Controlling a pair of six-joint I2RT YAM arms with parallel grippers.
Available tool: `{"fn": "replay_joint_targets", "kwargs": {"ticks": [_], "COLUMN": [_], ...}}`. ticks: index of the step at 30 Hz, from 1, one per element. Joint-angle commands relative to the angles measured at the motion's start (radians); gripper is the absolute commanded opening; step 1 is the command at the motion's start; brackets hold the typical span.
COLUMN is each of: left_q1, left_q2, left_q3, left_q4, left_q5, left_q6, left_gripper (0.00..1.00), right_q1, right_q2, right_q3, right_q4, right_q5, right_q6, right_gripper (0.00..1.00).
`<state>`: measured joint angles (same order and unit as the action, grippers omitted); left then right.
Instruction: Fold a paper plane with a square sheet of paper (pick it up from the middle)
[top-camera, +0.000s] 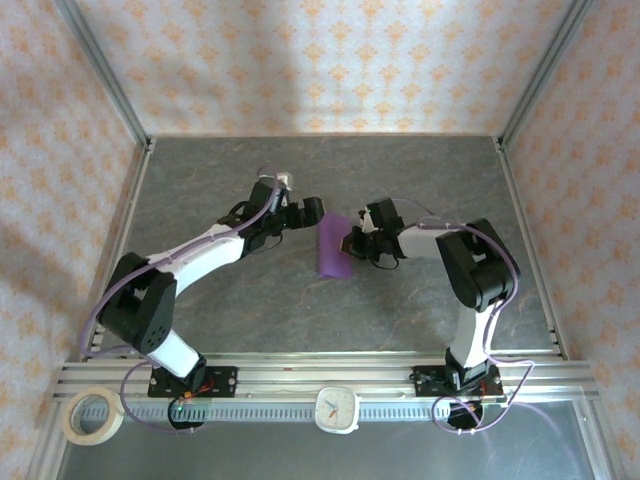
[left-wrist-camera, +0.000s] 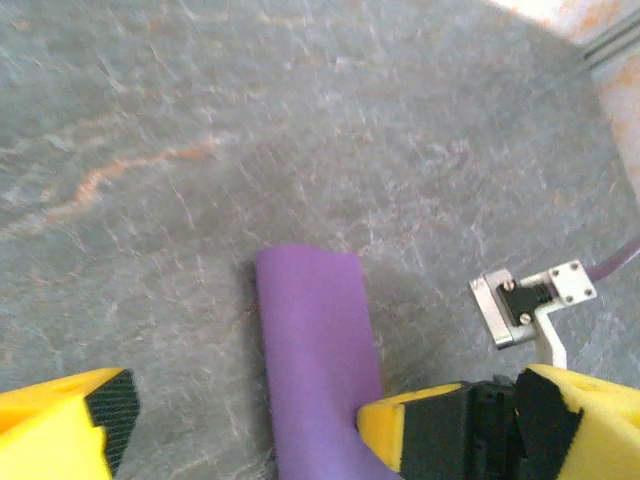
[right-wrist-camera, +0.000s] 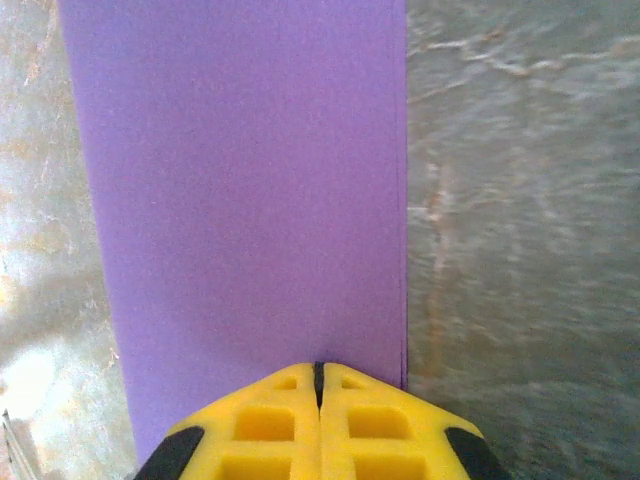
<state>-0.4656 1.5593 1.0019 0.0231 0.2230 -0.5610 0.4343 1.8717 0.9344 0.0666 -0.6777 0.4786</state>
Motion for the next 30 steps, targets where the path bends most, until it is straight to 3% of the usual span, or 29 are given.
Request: {"fn": "replay_joint_targets", "kwargs": {"ticks": [1,5,10,16,18,22,27,30], "left_q1": [0.006,0.009,0.011,0.03,0.055,0.083,0.083,0.081], "left_q2": [-0.085,-0.143,-0.2,-0.202,-0.193,-0.177,-0.058,-0.029], "left_q3": [-0.068,-0.154,-0.323,-0.298,-0.267,-0.303,-0.232,-0.258], "left_q4": [0.128,0.254,0.533,0.437,0.361,0.452,0.399,0.456], "left_q5": [-0.066,-0.092,-0.025,-0.045,0.005,0.109,0.295,0.309], "left_q6": [-0.026,-0.039,0.01,-0.052,-0.04,-0.072,-0.063,-0.114], "left_gripper": [0.99,0.99,0.99,0.99,0.99,0.99,0.99,0.95], "right_q1": [-0.021,-0.023,-0.023,-0.023,-0.023,-0.022,-0.022,-0.023], "right_q2": [0.028,0.032,0.035,0.027,0.03,0.034,0.035,0.031], "right_q3": [-0.057,-0.051,-0.04,-0.042,-0.043,-0.049,-0.046,-0.046], "right_q4": [-0.189,-0.198,-0.208,-0.205,-0.199,-0.186,-0.185,-0.183], "right_q5": [0.075,0.073,0.097,0.107,0.102,0.101,0.097,0.103], "right_q6": [-0.081,-0.104,-0.111,-0.112,-0.107,-0.098,-0.094,-0.088], "right_gripper": [0.0,0.0,0.0,0.0,0.0,0.0,0.0,0.0]}}
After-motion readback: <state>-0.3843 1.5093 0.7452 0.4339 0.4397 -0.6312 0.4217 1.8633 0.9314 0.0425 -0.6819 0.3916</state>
